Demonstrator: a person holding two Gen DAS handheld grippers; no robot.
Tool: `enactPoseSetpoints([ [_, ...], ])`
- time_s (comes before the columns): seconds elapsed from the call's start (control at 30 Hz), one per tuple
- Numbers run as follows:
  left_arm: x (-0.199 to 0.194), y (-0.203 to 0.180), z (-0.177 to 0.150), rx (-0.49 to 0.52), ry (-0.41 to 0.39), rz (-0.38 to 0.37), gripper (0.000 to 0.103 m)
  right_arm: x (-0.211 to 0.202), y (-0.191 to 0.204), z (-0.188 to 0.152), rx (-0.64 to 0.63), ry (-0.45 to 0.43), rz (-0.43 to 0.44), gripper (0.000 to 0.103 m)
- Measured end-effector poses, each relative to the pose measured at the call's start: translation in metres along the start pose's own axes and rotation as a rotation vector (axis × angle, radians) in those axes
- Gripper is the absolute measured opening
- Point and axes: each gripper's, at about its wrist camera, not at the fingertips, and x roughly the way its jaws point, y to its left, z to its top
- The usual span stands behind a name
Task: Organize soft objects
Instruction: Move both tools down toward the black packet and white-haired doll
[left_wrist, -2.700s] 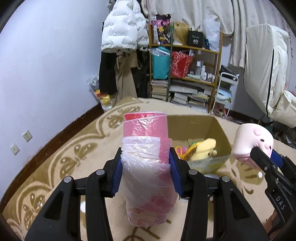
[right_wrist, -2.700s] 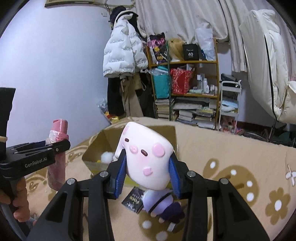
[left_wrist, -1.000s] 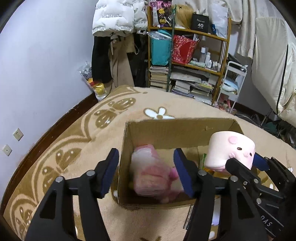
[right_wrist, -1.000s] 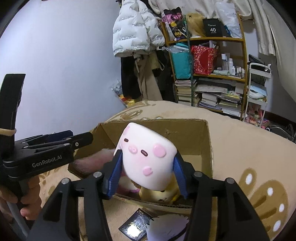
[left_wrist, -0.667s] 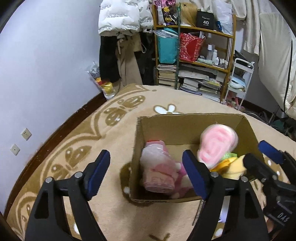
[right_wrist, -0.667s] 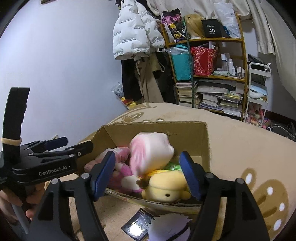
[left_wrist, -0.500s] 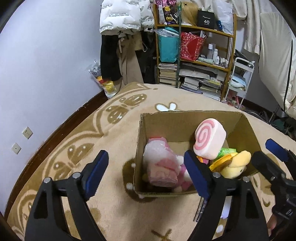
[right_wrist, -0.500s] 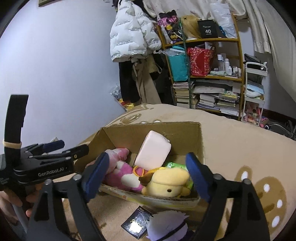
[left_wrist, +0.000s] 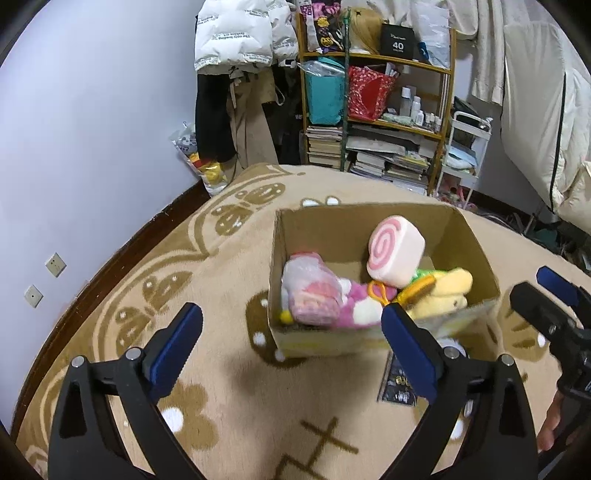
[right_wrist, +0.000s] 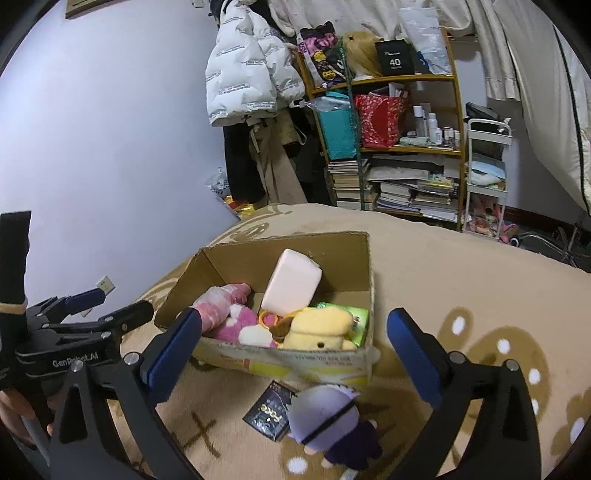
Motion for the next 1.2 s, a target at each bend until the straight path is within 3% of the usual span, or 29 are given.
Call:
enactPoseSetpoints([
  [0.57, -0.014, -0.005, -0.038, 0.006, 0.079, -0.035, 0.097, -0.016, -0.009, -0.034, 0.090, 0.085, -0.043, 0.103],
  [1.2, 0.042, -0.046, -0.063, 0.120, 0.165, -0.079, 0.097, 0.037, -0.032, -0.065, 0.160, 0.241, -0.093, 0.103],
])
